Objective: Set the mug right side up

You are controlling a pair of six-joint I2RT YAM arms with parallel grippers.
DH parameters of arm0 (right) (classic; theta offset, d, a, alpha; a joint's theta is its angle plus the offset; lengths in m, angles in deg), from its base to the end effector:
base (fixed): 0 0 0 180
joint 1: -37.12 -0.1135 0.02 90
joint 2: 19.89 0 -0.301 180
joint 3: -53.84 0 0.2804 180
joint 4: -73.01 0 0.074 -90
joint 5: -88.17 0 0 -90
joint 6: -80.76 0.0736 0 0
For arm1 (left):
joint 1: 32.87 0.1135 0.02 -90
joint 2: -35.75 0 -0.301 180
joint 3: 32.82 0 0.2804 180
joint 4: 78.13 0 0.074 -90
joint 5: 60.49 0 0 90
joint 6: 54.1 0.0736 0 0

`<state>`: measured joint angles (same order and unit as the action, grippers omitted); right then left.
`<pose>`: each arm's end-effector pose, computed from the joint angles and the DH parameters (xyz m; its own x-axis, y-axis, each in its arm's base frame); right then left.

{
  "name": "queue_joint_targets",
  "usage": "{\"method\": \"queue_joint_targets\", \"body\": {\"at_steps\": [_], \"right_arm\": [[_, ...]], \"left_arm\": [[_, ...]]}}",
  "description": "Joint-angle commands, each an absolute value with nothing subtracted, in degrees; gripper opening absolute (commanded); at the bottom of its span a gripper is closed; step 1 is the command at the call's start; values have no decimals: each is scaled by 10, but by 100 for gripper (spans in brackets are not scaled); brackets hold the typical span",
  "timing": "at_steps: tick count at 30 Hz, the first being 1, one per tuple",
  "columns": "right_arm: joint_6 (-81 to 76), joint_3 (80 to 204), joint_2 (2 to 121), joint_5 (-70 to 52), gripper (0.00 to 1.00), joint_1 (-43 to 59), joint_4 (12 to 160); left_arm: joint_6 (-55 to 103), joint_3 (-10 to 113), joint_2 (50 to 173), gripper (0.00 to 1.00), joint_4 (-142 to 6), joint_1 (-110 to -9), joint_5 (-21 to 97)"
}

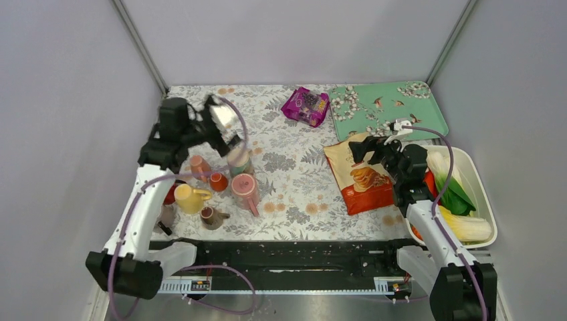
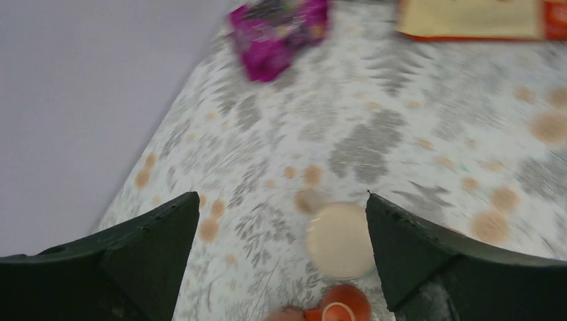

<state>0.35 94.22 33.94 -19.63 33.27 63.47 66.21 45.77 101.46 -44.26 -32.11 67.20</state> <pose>0.2567 0.0398 0.2814 -0.1284 0.1503 -0.9803 -0.3517 0.9173 0.1868 0.2936 -0.0411 0.4030 -0.0265 0.3991 -0.9165 0.6644 0.6920 0.2821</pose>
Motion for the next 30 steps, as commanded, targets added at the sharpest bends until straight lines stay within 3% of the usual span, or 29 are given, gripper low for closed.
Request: {"method": "queue_joint_targets", "body": {"at_steps": [1,6,9,11,17,30], "right_arm": [[-24,988,312,-271,99,288,741],[-63,976,294,-253,99,233,739],[-66,967,290,-256,99,222,731],[-64,965,288,-254,99,219,731],[-58,962,296,-254,99,214,727],[-50,956,318,-267,99,212,698]], "left_arm": [[982,494,963,97,-35,-546,535],[996,414,968,90,-16,-825,326],[982,359,1032,73,-31,-947,256],[980,329,1083,69,-57,-988,212],[1034,265,1135,69,-166,-1000,105],[1096,234,1116,69,-184,-967,88]]}}
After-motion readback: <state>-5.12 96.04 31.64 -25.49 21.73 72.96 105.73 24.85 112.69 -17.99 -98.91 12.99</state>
